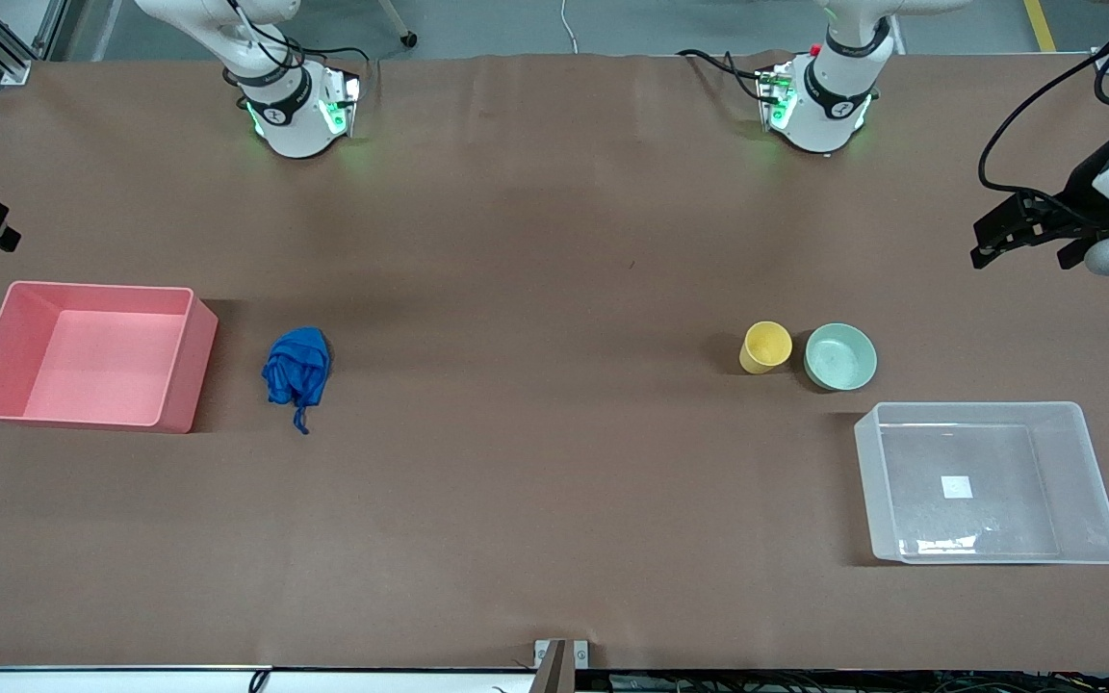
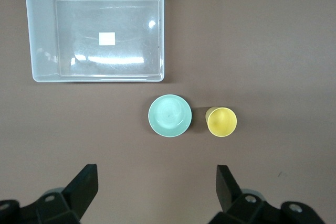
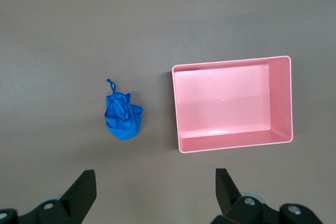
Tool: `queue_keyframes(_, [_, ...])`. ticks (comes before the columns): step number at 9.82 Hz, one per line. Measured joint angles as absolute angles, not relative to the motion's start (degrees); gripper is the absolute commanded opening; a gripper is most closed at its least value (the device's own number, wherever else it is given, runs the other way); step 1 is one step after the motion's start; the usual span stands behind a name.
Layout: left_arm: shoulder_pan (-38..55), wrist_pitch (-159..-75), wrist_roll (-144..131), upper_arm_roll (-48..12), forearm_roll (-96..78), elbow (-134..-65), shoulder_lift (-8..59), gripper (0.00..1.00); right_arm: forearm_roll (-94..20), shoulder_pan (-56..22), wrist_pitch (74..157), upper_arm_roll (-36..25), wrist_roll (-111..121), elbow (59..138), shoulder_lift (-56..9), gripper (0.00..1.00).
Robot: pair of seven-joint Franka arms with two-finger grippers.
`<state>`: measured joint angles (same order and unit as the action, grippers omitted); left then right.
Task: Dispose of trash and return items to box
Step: 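Move the left gripper toward the green bowl while the right gripper starts reaching, then grasp the bowl rim with the left gripper while the right gripper grasps the cloth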
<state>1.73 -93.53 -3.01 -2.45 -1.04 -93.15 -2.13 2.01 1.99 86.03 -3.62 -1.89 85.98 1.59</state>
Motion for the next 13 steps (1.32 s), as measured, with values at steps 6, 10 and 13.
queue_keyframes(6, [1.42, -94.64, -3.3, -2.3, -1.04, -93.6, -1.84, 0.99, 2.01, 1.99, 86.01, -3.62, -1.89, 85.98, 1.59, 1.0])
queue_keyframes(10, [1.41, -109.96, -3.07, -2.22, -0.95, -106.88, -0.59, 0.98, 1.97, 0.53, 83.84, -3.55, -1.87, 86.31, 1.34, 1.0])
queue_keyframes(13, [0.88, -130.07, -1.55, -2.08, -0.91, -123.08, 1.95, 0.98, 1.95, -3.53, 92.08, -3.44, -2.4, 94.09, -2.02, 1.0])
